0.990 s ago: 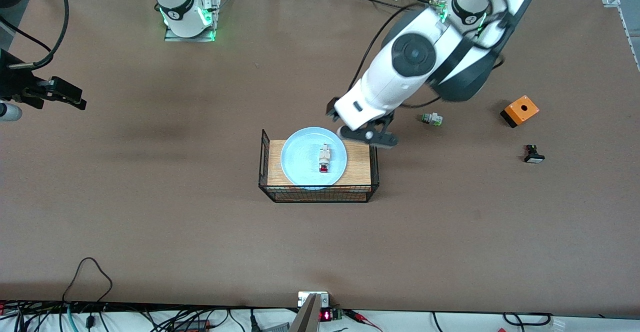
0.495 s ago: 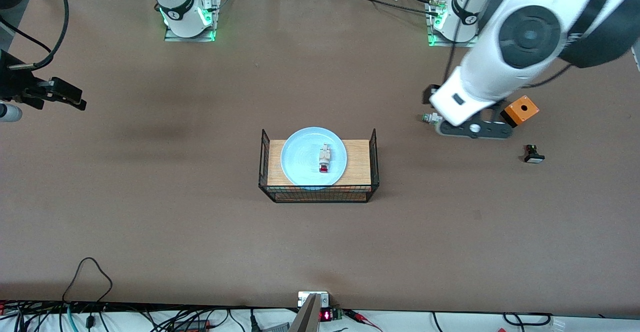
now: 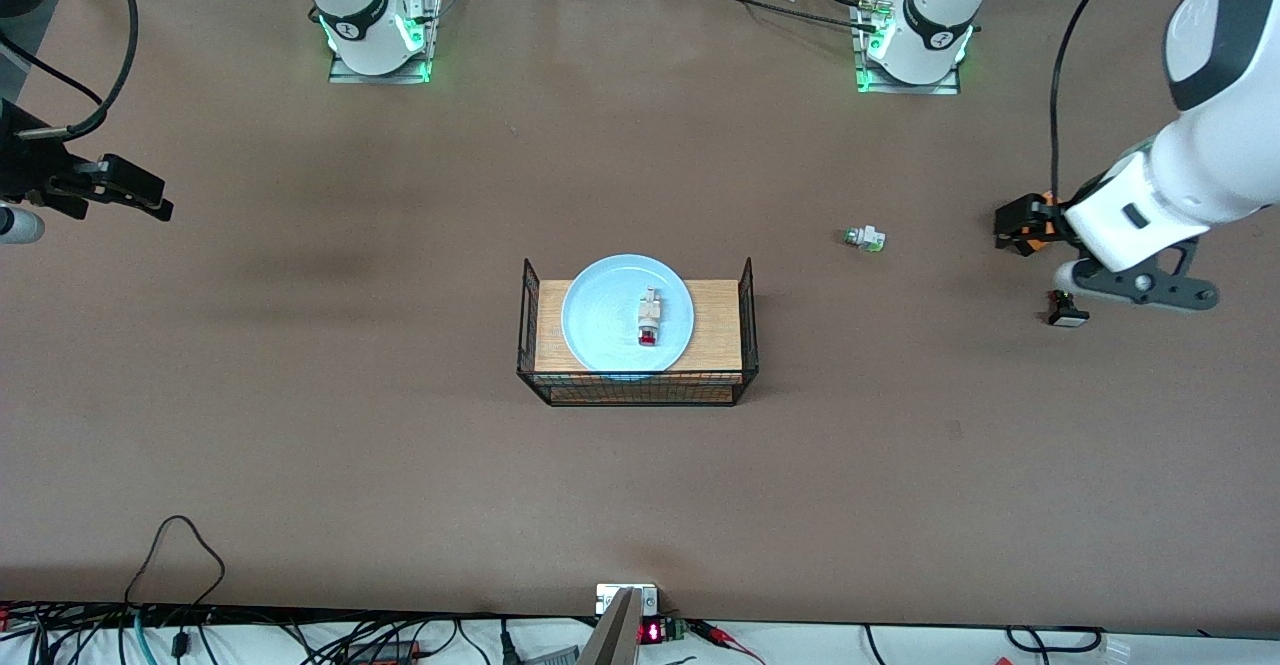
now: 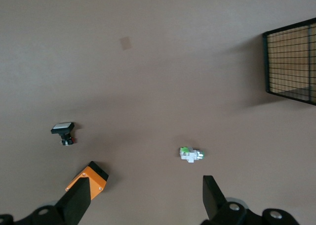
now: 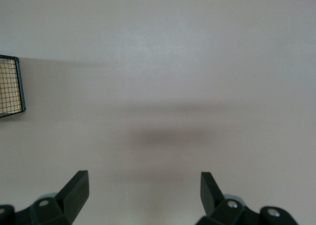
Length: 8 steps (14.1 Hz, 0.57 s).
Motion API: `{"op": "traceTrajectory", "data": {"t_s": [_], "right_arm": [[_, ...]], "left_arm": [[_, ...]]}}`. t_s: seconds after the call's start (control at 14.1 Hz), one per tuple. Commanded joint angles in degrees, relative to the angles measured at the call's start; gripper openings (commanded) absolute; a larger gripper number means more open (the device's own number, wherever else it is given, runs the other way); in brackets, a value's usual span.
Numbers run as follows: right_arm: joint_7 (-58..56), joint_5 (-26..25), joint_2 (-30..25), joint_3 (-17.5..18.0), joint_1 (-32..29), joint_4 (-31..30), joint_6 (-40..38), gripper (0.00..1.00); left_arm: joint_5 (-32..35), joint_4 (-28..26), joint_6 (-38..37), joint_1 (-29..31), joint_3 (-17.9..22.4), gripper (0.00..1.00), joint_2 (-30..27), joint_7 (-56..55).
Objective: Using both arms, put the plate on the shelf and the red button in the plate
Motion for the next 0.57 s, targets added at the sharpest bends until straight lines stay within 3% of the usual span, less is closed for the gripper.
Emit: {"op": "traceTrajectory", "data": {"t_s": [0.0, 0.49], "right_arm": [[0.47, -0.32, -0.19, 0.1, 0.14, 0.67, -0.35, 1.0], [0.47, -0.32, -0.1, 0.1, 0.14, 0.59, -0.35, 1.0]], "left_arm": [[-0.09, -8.98, 4.38, -1.71, 1.56, 1.0, -6.81, -0.33], [0.0, -13.29, 5.79, -1.45, 2.0, 1.0, -10.67, -1.74]]}}
